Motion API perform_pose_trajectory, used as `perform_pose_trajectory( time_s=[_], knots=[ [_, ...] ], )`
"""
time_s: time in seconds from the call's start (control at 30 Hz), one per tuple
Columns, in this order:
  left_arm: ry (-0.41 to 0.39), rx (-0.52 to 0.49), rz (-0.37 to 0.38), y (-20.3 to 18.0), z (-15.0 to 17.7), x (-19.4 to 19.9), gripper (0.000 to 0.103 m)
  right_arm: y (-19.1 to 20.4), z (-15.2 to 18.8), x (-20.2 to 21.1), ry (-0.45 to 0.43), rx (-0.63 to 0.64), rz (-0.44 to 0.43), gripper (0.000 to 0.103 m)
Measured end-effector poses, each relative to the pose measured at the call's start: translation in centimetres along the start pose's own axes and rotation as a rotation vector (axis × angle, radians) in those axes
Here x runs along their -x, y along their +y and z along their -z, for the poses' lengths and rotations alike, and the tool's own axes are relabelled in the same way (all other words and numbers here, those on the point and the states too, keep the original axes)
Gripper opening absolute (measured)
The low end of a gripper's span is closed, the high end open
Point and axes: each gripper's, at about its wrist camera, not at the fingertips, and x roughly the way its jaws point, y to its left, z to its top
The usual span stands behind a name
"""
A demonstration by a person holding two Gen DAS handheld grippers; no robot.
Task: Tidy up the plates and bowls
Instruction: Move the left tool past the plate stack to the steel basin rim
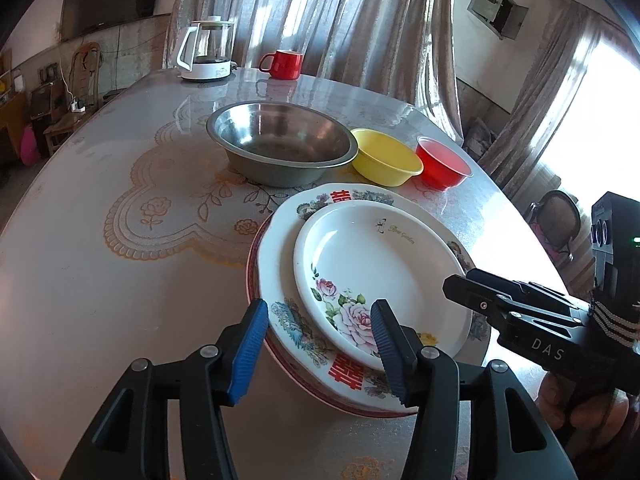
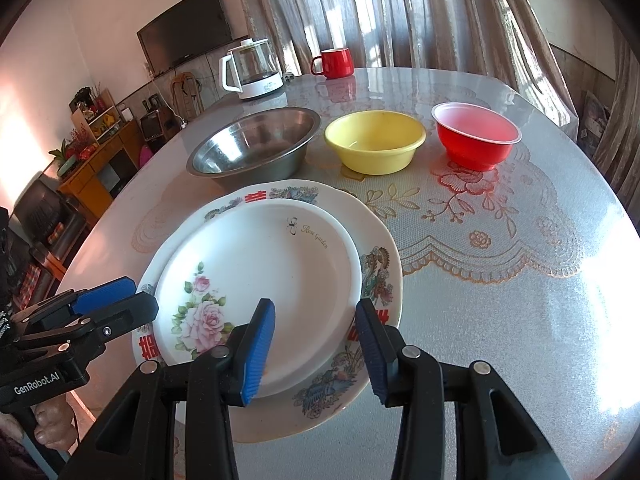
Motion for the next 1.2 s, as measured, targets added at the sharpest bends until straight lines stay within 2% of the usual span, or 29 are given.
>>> perform_pose_trajectory(
  time_s=[0.17,0.37,0.47,0.53,0.7,0.87,1.2],
  knots=[
    [0.013,0.042,-0.011,1.4,-0.1,-0.2,0.054,-0.1,-0.1,0.0,0.004,-0.003,-0.004,0.042],
    [0.042,0.143,-0.058,4.5,-0.3,-0.6,0.056,-0.5,-1.1,0.2,-0.017,-0.019,-0.018,0.042],
    [0.06,0.199,-0.034,5.9,-0.2,-0.8,0.065,-0.6,-1.7,0.0,-0.016,-0.032,-0.04,0.042],
    [0.069,0.218,-0.023,6.3,-0.2,-0.8,0.066,-0.6,-2.1,-0.1,-0.016,-0.039,-0.06,0.042],
    [0.042,0.229,0.004,6.8,-0.5,-0.3,0.064,0.1,-3.3,-0.7,-0.019,-0.036,-0.098,0.042],
    [-0.02,0.253,0.005,7.6,-1.6,0.1,0.064,0.8,-4.9,-1.7,-0.02,-0.04,-0.136,0.042],
    [-0.021,0.318,-0.031,9.8,-4.2,-1.2,0.064,1.9,-8.7,-5.2,0.014,-0.066,-0.179,0.042]
  ],
)
